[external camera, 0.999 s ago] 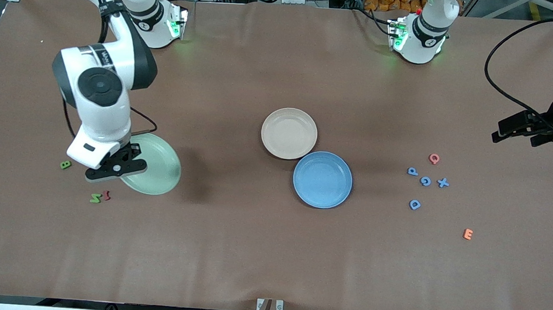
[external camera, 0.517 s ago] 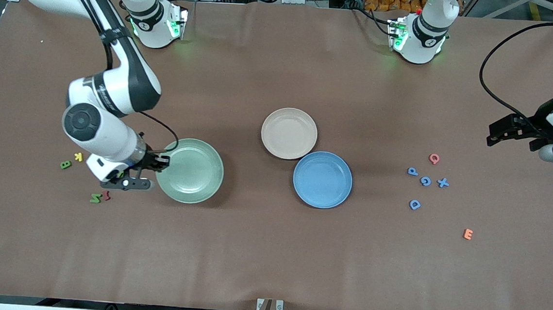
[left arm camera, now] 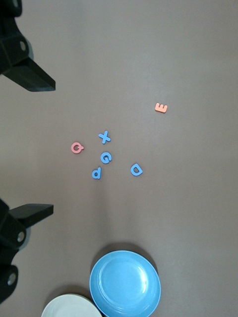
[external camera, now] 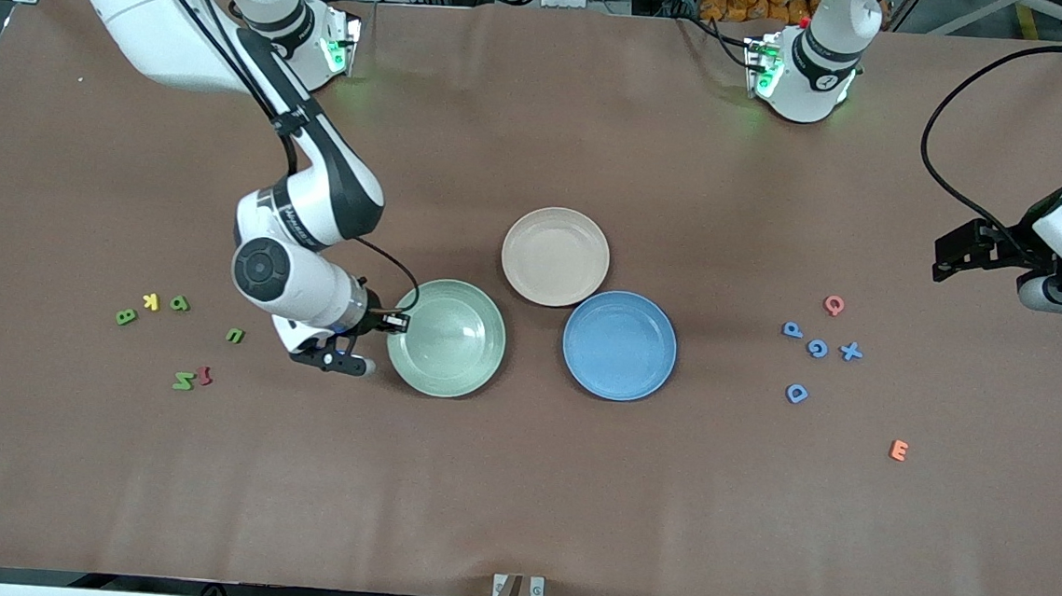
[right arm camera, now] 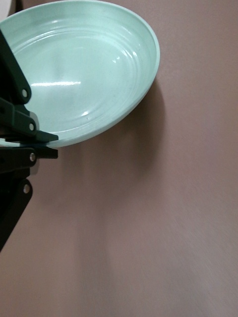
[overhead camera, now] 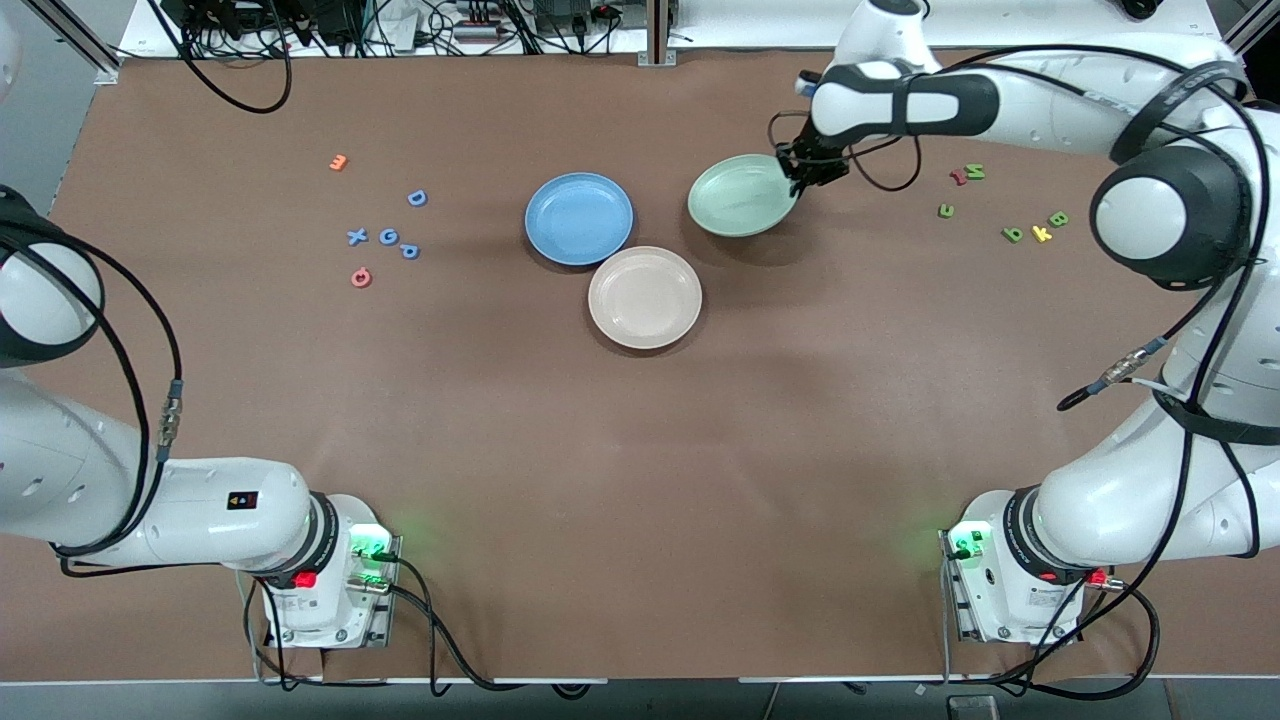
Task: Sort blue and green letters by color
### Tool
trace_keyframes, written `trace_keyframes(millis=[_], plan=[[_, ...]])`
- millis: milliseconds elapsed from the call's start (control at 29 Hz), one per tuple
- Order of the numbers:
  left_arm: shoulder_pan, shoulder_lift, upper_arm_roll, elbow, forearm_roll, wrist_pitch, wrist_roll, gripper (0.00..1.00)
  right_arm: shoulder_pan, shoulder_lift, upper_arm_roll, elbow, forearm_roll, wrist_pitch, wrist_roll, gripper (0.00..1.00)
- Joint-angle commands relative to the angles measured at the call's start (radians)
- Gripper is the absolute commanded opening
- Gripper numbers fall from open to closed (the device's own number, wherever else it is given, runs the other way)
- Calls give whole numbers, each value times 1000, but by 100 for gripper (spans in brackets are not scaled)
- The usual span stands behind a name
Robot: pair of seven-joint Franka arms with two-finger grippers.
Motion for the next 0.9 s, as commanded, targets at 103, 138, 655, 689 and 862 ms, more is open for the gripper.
trace_keyframes(millis=[103, 138, 655, 689, 862], plan=[[1, 5, -3, 15, -19, -2, -9, 100, 3, 2, -9, 0, 19, -16, -14, 100], [1, 5, -3, 16, -19, -2, -9, 100, 3, 2, -9, 0, 17, -16, -12, 100], [-2, 5, -3, 16, -14, -2, -9, 100, -7, 19, -9, -15, 14, -14, -14, 100], [-2, 5, -3, 16, -14, -2, -9, 100, -12, 19, -9, -19, 12, -14, -14, 100], [-2, 5, -3, 16, -14, -2, -9, 100, -27, 22, -7, -39, 14, -7, -14, 100]])
